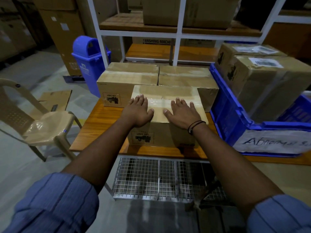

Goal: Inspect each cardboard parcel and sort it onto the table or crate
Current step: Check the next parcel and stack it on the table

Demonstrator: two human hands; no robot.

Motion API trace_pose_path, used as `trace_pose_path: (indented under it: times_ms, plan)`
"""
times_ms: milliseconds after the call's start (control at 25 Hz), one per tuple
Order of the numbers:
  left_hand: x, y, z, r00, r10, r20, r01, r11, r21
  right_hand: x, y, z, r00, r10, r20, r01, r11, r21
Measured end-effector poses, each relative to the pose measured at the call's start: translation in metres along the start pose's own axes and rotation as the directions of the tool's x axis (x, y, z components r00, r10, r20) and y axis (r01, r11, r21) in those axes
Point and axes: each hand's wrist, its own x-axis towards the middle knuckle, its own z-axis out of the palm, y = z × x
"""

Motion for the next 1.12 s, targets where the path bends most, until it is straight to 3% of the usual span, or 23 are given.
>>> trace_pose_path:
  times_ms: [160,320,560,640,680,760,840,920,1000,1120]
  plan:
    - [-0.002,0.001,0.000,1.000,-0.021,-0.022,0.021,1.000,-0.005,-0.003,0.009,-0.005,0.998,-0.054,0.014,0.053,0.998,0.024]
    - [-0.005,0.003,0.003,0.991,-0.114,-0.069,0.111,0.993,-0.040,-0.006,0.007,0.002,0.997,0.052,-0.060,-0.050,0.998,0.038]
    - [-0.003,-0.001,0.003,0.994,-0.091,-0.053,0.087,0.994,-0.067,-0.002,0.025,-0.011,0.996,-0.052,0.073,0.050,0.998,0.032]
    - [-0.005,-0.001,0.006,0.987,-0.104,-0.126,0.088,0.989,-0.123,-0.009,0.032,-0.008,0.997,-0.066,-0.040,0.067,0.998,0.011]
    - [-0.010,0.001,0.009,0.968,-0.121,-0.221,0.086,0.983,-0.160,-0.016,0.031,-0.002,0.981,-0.043,-0.191,0.047,0.999,0.015]
    - [-0.024,0.008,0.019,0.877,-0.178,-0.447,0.080,0.970,-0.229,-0.031,0.023,0.011,0.855,0.082,-0.512,-0.040,0.995,0.091]
    - [-0.040,0.012,0.037,0.773,-0.228,-0.592,0.043,0.950,-0.309,-0.048,0.018,0.030,0.741,0.178,-0.648,-0.123,0.984,0.130]
    - [-0.052,0.012,0.050,0.736,-0.336,-0.588,0.045,0.891,-0.452,-0.060,0.019,0.049,0.711,0.244,-0.660,-0.164,0.970,0.181]
    - [-0.058,0.011,0.055,0.754,-0.423,-0.502,0.057,0.804,-0.592,-0.071,0.019,0.065,0.709,0.363,-0.605,-0.121,0.907,0.402]
    - [-0.067,0.011,0.046,0.760,-0.409,-0.506,-0.021,0.762,-0.648,-0.083,0.017,0.066,0.733,0.425,-0.531,-0.006,0.785,0.620]
